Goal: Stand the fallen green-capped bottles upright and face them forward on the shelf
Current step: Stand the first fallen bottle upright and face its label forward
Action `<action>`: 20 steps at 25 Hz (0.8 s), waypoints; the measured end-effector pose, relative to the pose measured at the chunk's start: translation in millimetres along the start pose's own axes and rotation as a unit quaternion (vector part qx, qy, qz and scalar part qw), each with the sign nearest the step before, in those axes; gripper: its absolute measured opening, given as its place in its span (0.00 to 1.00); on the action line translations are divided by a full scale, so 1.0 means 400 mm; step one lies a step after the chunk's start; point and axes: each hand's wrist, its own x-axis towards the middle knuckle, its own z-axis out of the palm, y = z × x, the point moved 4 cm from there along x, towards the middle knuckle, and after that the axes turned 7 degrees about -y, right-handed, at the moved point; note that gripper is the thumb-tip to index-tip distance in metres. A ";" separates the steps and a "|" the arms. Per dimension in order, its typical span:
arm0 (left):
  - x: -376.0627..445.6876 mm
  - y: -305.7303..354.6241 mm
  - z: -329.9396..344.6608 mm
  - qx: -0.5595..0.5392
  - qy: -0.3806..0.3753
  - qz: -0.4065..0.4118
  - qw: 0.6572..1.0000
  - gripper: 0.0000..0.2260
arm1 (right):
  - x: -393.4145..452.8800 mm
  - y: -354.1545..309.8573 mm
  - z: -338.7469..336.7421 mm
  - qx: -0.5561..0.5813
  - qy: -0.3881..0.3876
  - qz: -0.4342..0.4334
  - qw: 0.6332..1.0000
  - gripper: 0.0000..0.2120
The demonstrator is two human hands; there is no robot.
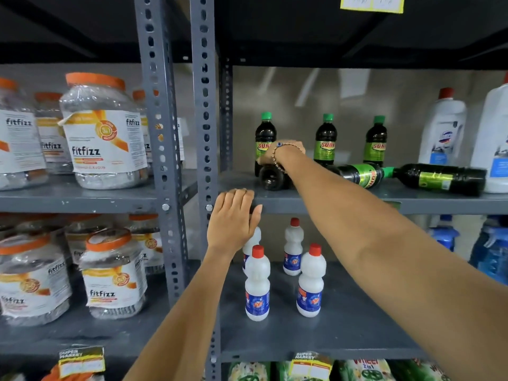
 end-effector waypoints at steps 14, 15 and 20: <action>-0.006 -0.010 0.013 0.014 0.026 -0.001 1.000 0.19 | -0.024 0.103 0.080 0.141 0.175 -0.020 0.974 0.27; -0.007 0.002 -0.001 0.010 0.029 -0.006 0.999 0.18 | -0.039 0.119 0.100 0.224 0.172 -0.035 0.959 0.32; -0.003 0.004 -0.001 -0.003 0.026 -0.025 0.999 0.17 | 0.010 0.090 0.139 0.503 -0.028 -0.055 0.862 0.46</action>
